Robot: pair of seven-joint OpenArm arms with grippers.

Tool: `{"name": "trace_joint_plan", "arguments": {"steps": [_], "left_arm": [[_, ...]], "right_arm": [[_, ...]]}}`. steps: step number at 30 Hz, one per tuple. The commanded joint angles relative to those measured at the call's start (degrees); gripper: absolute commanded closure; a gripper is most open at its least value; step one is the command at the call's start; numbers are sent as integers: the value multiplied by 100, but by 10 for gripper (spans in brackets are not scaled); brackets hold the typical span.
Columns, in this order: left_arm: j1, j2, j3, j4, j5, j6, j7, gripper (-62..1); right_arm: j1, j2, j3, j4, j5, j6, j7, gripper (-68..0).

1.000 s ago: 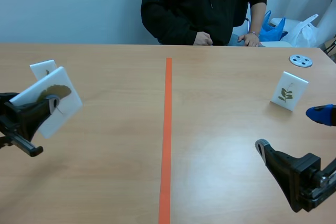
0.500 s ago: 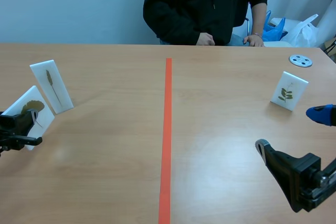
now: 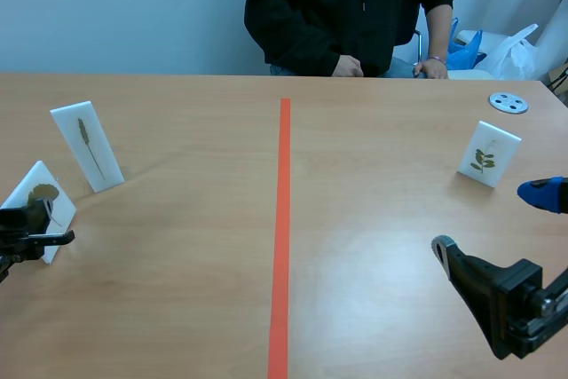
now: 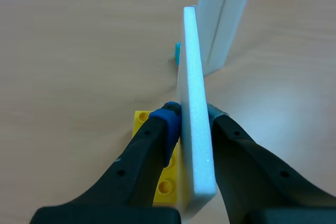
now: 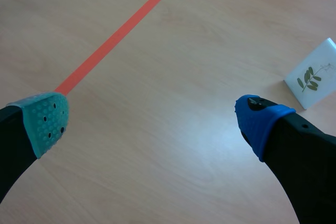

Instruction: Sort the leaf by its shape. The table is split by an orange tape line. A compound leaf with several leaflets goes to the left side, a simple leaf with one blade goes to the right side. Return to the home posture when a red brick is placed on the table.

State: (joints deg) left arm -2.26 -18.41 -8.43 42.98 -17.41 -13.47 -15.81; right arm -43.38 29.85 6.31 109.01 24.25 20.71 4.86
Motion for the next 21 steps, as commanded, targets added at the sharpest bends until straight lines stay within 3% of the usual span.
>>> {"name": "trace_joint_plan", "arguments": {"steps": [1,5,9,14,21], "left_arm": [[-44,-52,-7,157,-35,-7,-114,-142],[-28,-52,-7,157,-35,-7,-116,-324],[-28,-63,-7,173,-39,-9,-385,-623],[201,-199,-7,669,-162,-61,-361,-623],[1167,-369,-63,2629,-282,-129,24,-623]], "right_arm": [[52,-2,66,107,42,-17,63,-679],[52,-2,66,107,42,-15,63,-679],[52,-2,66,107,44,-15,66,-679],[52,-2,66,107,42,-15,63,-679],[52,-2,66,107,42,-17,63,-679]]}}
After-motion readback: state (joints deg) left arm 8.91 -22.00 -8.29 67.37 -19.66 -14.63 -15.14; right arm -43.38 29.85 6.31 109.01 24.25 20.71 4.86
